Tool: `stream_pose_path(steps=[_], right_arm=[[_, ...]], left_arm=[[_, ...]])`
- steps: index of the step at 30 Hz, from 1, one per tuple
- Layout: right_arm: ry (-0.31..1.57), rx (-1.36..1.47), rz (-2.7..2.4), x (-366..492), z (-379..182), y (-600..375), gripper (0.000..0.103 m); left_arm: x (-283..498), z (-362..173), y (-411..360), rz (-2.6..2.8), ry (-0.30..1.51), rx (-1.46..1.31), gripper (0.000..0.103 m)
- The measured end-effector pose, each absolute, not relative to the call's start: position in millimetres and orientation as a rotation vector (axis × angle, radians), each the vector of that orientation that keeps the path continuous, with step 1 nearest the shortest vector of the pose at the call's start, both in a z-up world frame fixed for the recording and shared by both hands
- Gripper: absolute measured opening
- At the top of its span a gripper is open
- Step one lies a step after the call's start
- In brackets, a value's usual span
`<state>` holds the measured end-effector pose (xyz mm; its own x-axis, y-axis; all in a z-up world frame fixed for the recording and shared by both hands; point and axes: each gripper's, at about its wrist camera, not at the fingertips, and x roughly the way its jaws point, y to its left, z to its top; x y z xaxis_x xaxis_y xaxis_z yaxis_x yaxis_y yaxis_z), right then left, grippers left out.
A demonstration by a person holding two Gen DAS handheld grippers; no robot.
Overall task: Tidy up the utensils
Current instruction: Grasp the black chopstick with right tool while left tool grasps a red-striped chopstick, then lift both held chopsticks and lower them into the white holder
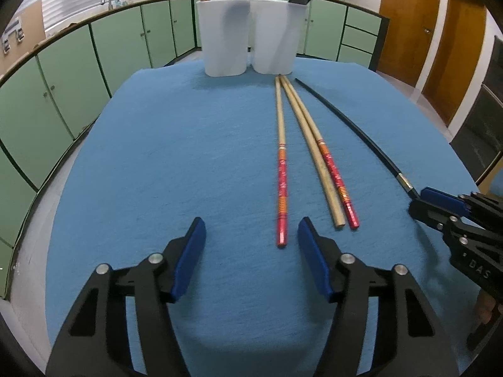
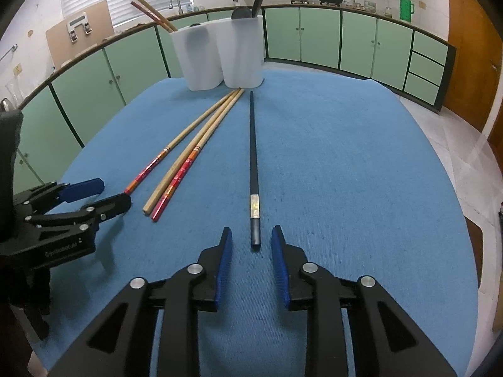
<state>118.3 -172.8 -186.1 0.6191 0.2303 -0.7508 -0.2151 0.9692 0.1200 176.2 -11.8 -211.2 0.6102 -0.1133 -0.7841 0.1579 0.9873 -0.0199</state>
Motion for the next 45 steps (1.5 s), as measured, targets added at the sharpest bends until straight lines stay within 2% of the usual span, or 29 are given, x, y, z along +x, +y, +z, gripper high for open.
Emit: stream_pose_path(steps=[3,5,7,10,18,37,45], right_arm=[[0.866,0.018,0.262,118,-186,-172,0.015],[0.868,0.021,0.258,119,-186,-173,0.007],[0.869,0.025,0.257,118,-186,-174,0.007],[0.868,0.019,0.254,117,-185,-173,0.007],[0.841,0.020,0.261,112,-165,-178,0.006],[0.623,-0.028,0.310,112,-41,-181,0.006],[0.596,0.002,0.380,137,0,-182,0.006]], left_arm=[[175,-211,-19,-0.178,0.896,0.057,0.042],[174,-211,-23,-0.195,0.894,0.054,0.026],[175,-212,-26,-0.199,0.892,0.051,0.020],[177,-212,-24,-0.204,0.893,0.037,0.005],[169,-194,-13,-0.212,0.872,0.018,0.005],[148,-51,10,-0.237,0.583,0.030,0.005],[162,-20,7,-0.280,0.527,0.041,0.005]])
